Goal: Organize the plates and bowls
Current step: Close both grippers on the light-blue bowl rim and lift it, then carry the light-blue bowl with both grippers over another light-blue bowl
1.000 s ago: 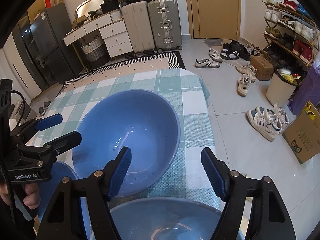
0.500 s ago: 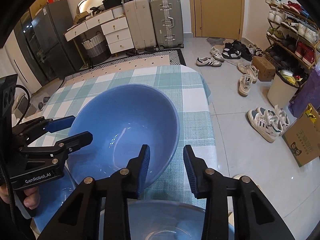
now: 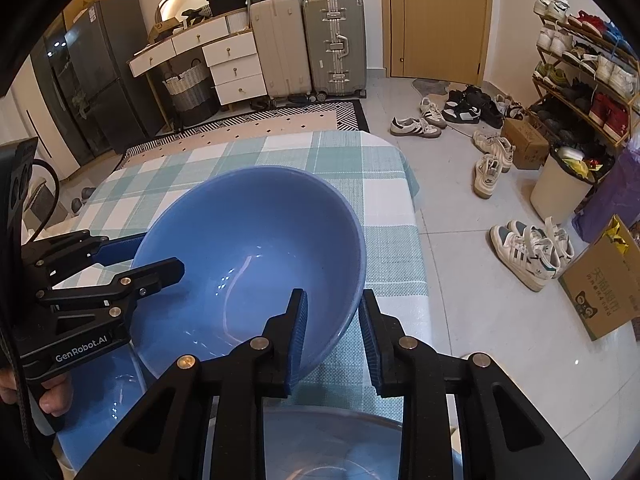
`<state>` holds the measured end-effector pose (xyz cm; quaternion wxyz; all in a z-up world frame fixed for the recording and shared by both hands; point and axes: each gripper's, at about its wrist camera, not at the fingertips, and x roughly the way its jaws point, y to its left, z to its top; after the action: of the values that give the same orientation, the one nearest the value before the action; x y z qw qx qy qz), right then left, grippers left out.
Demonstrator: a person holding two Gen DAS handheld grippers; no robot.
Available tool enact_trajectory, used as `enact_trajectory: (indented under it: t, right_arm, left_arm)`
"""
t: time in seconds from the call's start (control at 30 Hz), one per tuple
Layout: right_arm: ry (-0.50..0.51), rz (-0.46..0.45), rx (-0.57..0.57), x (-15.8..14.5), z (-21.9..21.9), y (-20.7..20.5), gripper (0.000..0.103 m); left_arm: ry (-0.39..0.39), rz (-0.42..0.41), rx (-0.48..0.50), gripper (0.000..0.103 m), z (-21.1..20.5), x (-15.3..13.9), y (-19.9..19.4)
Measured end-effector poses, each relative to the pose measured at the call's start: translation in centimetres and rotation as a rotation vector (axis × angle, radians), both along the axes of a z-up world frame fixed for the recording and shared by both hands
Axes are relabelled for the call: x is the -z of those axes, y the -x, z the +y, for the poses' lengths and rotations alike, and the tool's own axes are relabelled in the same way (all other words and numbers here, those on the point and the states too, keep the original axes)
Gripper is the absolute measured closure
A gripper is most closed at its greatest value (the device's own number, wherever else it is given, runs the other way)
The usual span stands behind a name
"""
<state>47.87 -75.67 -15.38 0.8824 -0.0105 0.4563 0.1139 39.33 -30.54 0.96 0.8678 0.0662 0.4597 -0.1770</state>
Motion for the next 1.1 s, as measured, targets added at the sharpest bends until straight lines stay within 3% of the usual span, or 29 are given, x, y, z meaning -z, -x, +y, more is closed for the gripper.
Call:
enact_trajectory:
  t: [0.47,1.1]
  right_arm:
    - [0.026,-0.061,-0.004,-2.1,0.6,1.4,0.076]
    - [0.029,-0.185,-0.012,-8.2,0.7,6.4,0.076]
  left_arm:
    - [0.037,-0.065,-0.005,0.066,0.8,-2.6,1.0]
    - [0.062,-0.196,-0.008,0.066,1.5,-9.9,7.0]
